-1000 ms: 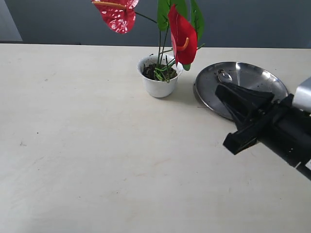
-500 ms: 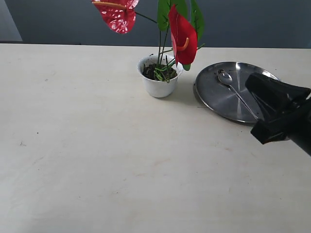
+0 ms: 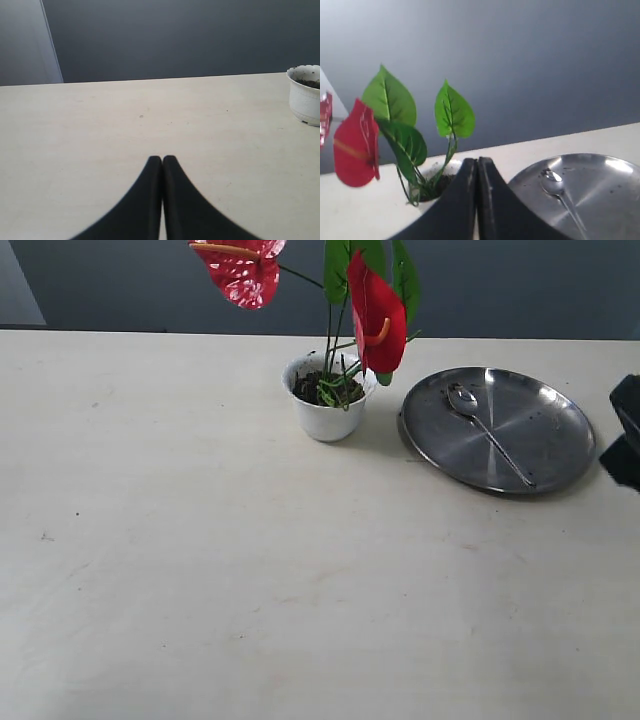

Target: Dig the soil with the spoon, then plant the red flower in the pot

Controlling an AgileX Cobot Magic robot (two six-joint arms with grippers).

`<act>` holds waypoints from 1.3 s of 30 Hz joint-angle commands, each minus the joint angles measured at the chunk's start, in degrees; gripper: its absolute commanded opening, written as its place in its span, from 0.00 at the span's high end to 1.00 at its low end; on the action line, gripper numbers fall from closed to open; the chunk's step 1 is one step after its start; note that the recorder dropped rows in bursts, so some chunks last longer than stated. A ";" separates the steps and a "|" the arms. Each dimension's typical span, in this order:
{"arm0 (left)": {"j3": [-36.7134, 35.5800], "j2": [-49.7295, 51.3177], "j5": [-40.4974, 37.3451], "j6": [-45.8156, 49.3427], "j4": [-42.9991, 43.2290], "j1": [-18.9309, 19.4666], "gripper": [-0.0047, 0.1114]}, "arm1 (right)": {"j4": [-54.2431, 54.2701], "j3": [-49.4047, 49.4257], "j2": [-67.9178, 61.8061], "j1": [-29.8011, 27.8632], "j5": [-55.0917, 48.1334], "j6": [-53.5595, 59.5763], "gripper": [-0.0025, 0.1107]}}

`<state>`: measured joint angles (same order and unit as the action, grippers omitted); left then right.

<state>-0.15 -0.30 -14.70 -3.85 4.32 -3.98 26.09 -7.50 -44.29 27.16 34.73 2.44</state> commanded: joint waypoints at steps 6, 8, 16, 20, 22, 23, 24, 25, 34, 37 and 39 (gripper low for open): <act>0.15 0.30 0.54 -0.05 -0.14 -0.25 0.95 | -3.65 0.36 28.34 -14.99 -30.76 14.58 0.98; 0.15 0.30 0.54 -0.05 -0.14 -0.25 0.95 | -4.91 0.36 32.08 -15.50 -32.33 14.68 0.98; 0.15 0.30 0.54 -0.05 -0.14 -0.25 0.95 | -11.96 4.57 37.68 -18.12 -36.81 6.38 0.98; 0.15 0.30 0.54 -0.05 -0.14 -0.25 0.95 | -17.24 7.50 42.09 -21.43 -38.30 1.34 0.98; 0.15 0.30 0.54 -0.05 -0.14 -0.25 0.95 | -17.71 7.50 44.02 -22.72 -41.36 1.34 0.98; 0.15 0.30 0.54 -0.05 -0.14 -0.25 0.95 | -18.38 7.50 44.29 -23.15 -42.68 1.34 0.98; 0.15 0.30 0.54 -0.05 -0.14 -0.25 0.95 | -18.59 7.50 44.29 -23.39 -43.21 1.34 0.98; 0.15 0.30 0.54 -0.05 -0.14 -0.25 0.95 | -19.50 7.50 44.29 -23.62 -43.73 1.22 0.98; 0.15 0.30 0.54 -0.05 -0.14 -0.25 0.95 | -26.09 7.50 44.29 -23.86 -48.51 -6.84 0.98; 0.15 0.30 0.54 -0.05 -0.14 -0.25 0.95 | -26.60 7.50 44.29 -23.86 -50.16 -6.84 0.98; 0.15 0.30 0.54 -0.05 -0.14 -0.25 0.95 | -27.27 7.50 44.29 -23.86 -51.44 -6.84 0.98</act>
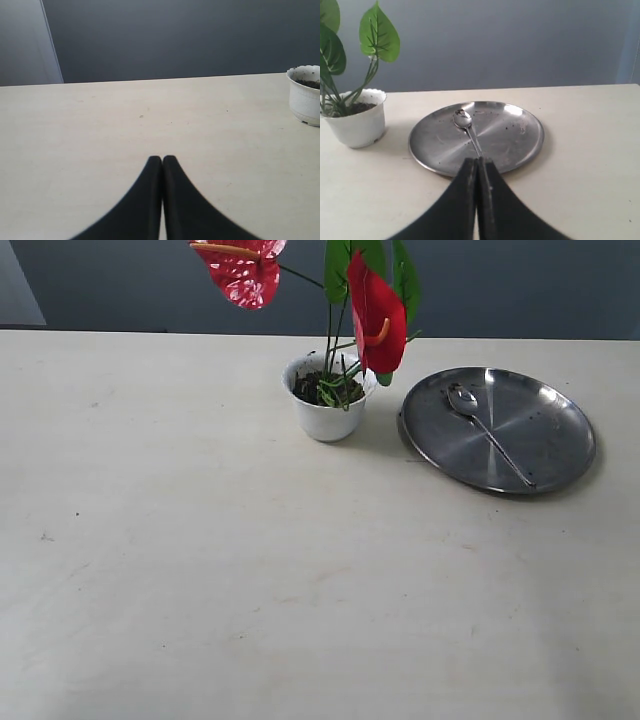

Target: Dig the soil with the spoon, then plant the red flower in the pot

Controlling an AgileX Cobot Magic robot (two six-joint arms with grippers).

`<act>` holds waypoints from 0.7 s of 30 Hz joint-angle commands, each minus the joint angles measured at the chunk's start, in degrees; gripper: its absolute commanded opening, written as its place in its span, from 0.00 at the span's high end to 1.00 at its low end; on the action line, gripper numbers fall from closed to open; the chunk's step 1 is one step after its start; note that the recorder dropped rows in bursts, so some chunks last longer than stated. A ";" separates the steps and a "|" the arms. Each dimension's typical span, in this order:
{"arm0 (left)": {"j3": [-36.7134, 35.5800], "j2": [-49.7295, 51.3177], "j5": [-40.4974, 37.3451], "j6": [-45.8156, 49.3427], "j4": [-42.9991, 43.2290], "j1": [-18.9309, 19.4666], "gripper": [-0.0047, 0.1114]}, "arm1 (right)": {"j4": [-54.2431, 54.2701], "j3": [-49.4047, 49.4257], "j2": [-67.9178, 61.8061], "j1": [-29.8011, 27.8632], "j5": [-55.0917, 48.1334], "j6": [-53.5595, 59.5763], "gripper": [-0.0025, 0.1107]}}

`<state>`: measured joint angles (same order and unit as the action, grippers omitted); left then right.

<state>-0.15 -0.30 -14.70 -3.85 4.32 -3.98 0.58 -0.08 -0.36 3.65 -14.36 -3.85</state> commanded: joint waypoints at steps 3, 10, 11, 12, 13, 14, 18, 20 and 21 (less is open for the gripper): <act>0.15 0.30 0.54 -0.05 -0.14 -0.25 0.95 | -1.99 0.08 0.36 -0.36 -2.47 -0.29 0.98; 0.15 0.30 0.54 -0.05 -0.14 -0.25 0.95 | -1.54 0.08 0.36 -0.36 -2.87 1.72 0.98; 0.15 0.30 0.54 -0.05 -0.14 -0.25 0.95 | -1.54 0.08 0.36 -0.36 -2.87 1.72 0.98; 0.15 0.30 0.54 -0.05 -0.14 -0.25 0.95 | -1.58 0.08 0.36 -0.36 -3.05 1.72 0.98; 0.15 0.30 0.54 -0.05 -0.14 -0.25 0.95 | -1.58 0.08 0.36 -0.36 -3.05 1.72 0.98; 0.15 0.30 0.54 -0.05 -0.14 -0.25 0.95 | -1.58 0.08 0.36 -0.36 -3.05 1.72 0.98; 0.15 0.30 0.54 -0.05 -0.14 -0.25 0.95 | -1.58 0.08 0.36 -0.36 -3.05 1.72 0.98; 0.15 0.30 0.54 -0.05 -0.14 -0.25 0.95 | -1.58 0.08 0.36 -0.36 -3.05 1.72 0.98; 0.15 0.30 0.54 -0.05 -0.14 -0.25 0.95 | -1.58 0.08 0.36 -0.36 -3.05 1.72 0.98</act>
